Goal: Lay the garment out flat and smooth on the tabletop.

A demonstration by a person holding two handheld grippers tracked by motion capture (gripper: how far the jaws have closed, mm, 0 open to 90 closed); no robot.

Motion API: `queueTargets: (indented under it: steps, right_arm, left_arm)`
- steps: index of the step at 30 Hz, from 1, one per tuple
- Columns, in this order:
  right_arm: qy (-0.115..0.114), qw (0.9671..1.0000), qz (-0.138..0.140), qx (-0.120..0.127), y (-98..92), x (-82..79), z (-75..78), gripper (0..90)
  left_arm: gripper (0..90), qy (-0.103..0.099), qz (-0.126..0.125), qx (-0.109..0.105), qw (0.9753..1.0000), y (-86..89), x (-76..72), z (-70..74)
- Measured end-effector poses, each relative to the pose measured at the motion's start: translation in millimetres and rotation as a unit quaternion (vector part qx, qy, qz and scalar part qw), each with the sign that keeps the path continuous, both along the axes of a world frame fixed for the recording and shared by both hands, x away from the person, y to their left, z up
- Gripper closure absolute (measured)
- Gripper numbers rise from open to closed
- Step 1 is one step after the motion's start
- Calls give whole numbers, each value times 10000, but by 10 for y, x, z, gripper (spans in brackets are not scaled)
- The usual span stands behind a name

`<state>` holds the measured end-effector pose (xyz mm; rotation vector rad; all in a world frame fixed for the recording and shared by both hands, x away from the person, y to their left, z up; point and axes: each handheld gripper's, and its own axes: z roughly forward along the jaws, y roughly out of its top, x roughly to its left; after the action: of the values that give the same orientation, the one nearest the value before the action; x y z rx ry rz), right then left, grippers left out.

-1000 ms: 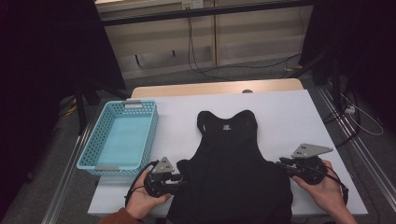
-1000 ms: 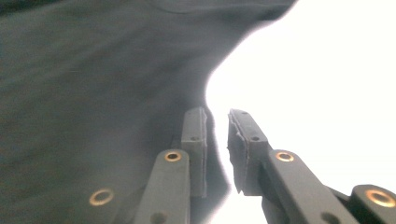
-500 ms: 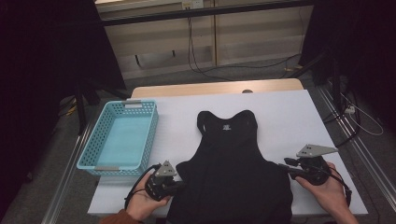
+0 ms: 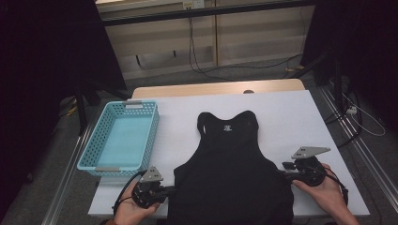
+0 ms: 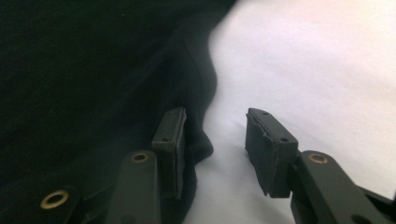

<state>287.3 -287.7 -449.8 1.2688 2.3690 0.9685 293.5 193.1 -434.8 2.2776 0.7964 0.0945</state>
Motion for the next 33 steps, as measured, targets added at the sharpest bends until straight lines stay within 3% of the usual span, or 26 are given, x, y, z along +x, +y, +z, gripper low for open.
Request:
queueTargets:
  steps: [2,4,7,12,15,21,26,27,33]
  right_arm:
    - [-11,10000,73,-3,19,-11,8,582]
    - [-55,9998,195,-12,40,-22,26,600]
    - [-6,9997,245,48,62,-11,18,590]
    - [102,9992,380,65,127,2,-5,585]
    - [118,9988,470,73,167,12,0,651]
    - [-15,9991,433,-9,178,5,38,801]
    - [-197,9998,89,-54,46,13,86,818]
    - [-242,9996,-6,-155,17,18,90,818]
    - [-233,9990,-189,-342,-41,21,84,824]
  left_arm:
    - [717,-70,7,-190,9998,-4,19,12]
    - [640,-232,-4,-255,9994,-35,31,36]
    - [527,-293,-76,-361,9989,-114,53,47]
    - [426,-361,-294,-362,9983,-263,78,25]
    - [386,-333,-345,-405,9980,-351,106,4]
    - [360,-326,-350,-320,9983,-518,230,-44]
    - [386,-295,-400,6,9988,-532,223,-132]
    - [386,-390,-413,28,9984,-529,214,-142]
    - [382,-444,-447,81,9980,-522,198,-141]
